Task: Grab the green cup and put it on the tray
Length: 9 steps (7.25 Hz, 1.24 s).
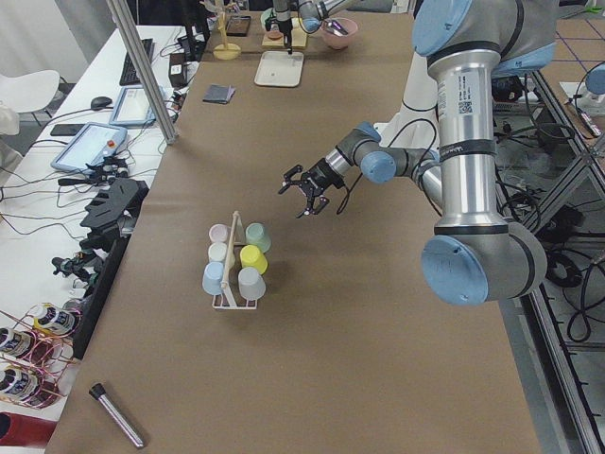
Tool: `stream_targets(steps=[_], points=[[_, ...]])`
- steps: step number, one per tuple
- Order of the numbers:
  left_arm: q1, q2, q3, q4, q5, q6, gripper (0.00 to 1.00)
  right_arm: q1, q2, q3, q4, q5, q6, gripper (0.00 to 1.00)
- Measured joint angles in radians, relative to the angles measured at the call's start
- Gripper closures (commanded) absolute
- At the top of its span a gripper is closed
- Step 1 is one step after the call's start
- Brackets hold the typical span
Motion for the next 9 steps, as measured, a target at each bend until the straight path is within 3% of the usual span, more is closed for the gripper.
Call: stream_targets(steps=[2, 5, 9], points=[[0.082, 0.055, 0.058, -0.076, 0.171, 0.046, 0.02, 0.010, 0.002, 0.033, 0.002, 0.005, -0.012, 1.00], [0.113, 0.049, 0.183, -0.091, 0.367, 0.044, 0.02, 0.029, 0.009, 0.113, 0.001, 0.075, 0.016, 1.00], [0.116, -0.023, 0.329, -0.098, 0.426, 0.039, 0.02, 0.013, 0.080, 0.194, 0.001, 0.190, 0.236, 1.00]])
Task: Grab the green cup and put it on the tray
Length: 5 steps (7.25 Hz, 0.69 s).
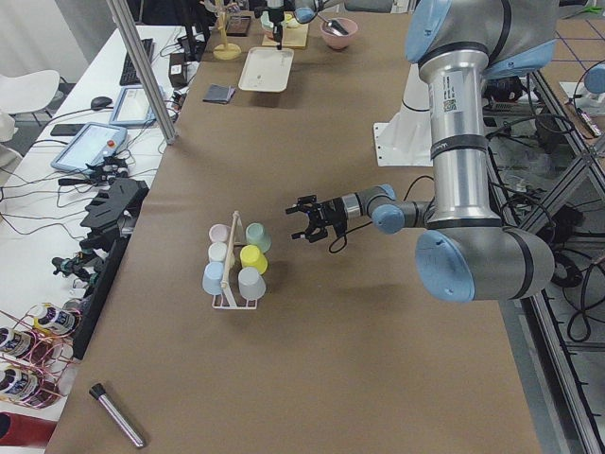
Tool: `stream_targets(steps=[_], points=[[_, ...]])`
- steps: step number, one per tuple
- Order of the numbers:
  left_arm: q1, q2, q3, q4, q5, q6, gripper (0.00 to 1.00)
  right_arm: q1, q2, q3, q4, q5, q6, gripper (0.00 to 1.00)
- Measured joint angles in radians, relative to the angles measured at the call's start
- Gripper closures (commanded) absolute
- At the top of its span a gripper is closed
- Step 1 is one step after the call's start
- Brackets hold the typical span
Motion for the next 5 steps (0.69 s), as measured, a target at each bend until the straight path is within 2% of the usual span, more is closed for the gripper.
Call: stream_targets(steps=[2, 5], points=[[-0.035, -0.014, 0.041, 0.000, -0.002, -0.001, 0.02, -0.095, 0.097, 0.022, 0.000, 0.005, 0.157, 1.00], [-0.076, -0.046, 0.091, 0.004, -0.015, 0.001, 0.02, -0.281, 0.253, 0.034, 0.000, -0.105, 0.316, 1.00]])
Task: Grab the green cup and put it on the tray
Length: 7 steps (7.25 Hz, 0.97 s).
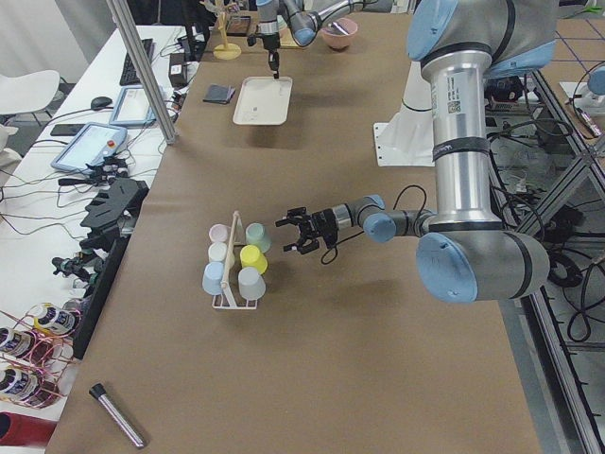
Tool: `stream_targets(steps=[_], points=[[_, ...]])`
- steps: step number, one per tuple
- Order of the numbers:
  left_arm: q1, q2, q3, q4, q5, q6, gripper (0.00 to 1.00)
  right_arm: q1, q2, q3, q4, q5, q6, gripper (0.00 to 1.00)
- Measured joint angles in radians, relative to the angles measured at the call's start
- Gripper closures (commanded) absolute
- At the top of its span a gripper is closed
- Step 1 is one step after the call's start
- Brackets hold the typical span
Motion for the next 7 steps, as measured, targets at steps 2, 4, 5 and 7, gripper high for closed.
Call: stream_targets(steps=[2, 4, 5, 7], points=[[-0.011, -0.036, 0.019, 0.000, -0.019, 0.001, 0.02, -0.108, 0.070, 0.020, 0.002, -0.082, 0.140, 1.00], [-0.026, -0.060, 0.041, -0.001, -0.024, 0.001, 0.02, -0.238, 0.097, 0.074, 0.020, -0.183, 0.280, 1.00], [-0.037, -0.069, 0.051, -0.002, -0.024, 0.001, 0.02, -0.294, 0.099, 0.088, 0.040, -0.227, 0.327, 1.00], [-0.056, -0.093, 0.068, -0.004, -0.023, 0.002, 0.02, -0.361, 0.094, 0.095, 0.058, -0.282, 0.363, 1.00]])
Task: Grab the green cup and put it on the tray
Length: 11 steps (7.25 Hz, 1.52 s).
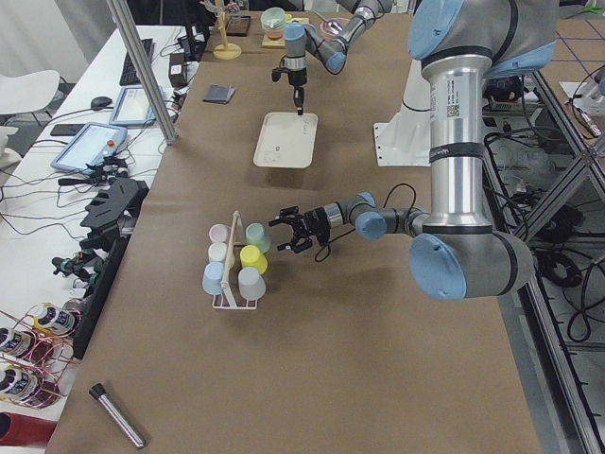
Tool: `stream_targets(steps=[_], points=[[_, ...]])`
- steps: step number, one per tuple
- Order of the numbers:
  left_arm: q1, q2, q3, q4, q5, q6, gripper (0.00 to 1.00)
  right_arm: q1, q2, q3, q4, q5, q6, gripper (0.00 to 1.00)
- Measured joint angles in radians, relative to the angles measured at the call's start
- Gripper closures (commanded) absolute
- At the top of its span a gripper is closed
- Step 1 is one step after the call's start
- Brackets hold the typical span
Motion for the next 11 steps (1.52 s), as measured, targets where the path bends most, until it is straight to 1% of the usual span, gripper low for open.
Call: stream_targets(steps=[2, 4, 5, 6, 9, 11], points=[[-0.016, -0.027, 0.033, -0.001, 0.001, 0.000, 0.02, -0.031, -0.009, -0.001, 0.006, -0.023, -0.004, 1.00], [-0.033, -0.043, 0.057, -0.005, -0.003, 0.000, 0.02, -0.039, -0.029, 0.000, 0.009, -0.025, -0.073, 1.00], [-0.043, -0.058, 0.067, -0.006, -0.011, 0.000, 0.02, -0.040, -0.034, 0.001, 0.009, -0.026, -0.088, 0.04], [-0.054, -0.074, 0.082, -0.007, -0.016, -0.001, 0.02, -0.038, -0.035, 0.001, 0.008, -0.026, -0.091, 0.00], [-0.079, -0.112, 0.123, -0.009, -0.019, -0.001, 0.02, 0.035, -0.045, 0.015, 0.005, -0.007, -0.077, 0.00], [-0.090, -0.115, 0.131, -0.010, -0.019, 0.000, 0.02, 0.154, -0.088, 0.021, 0.001, 0.094, -0.111, 0.00]])
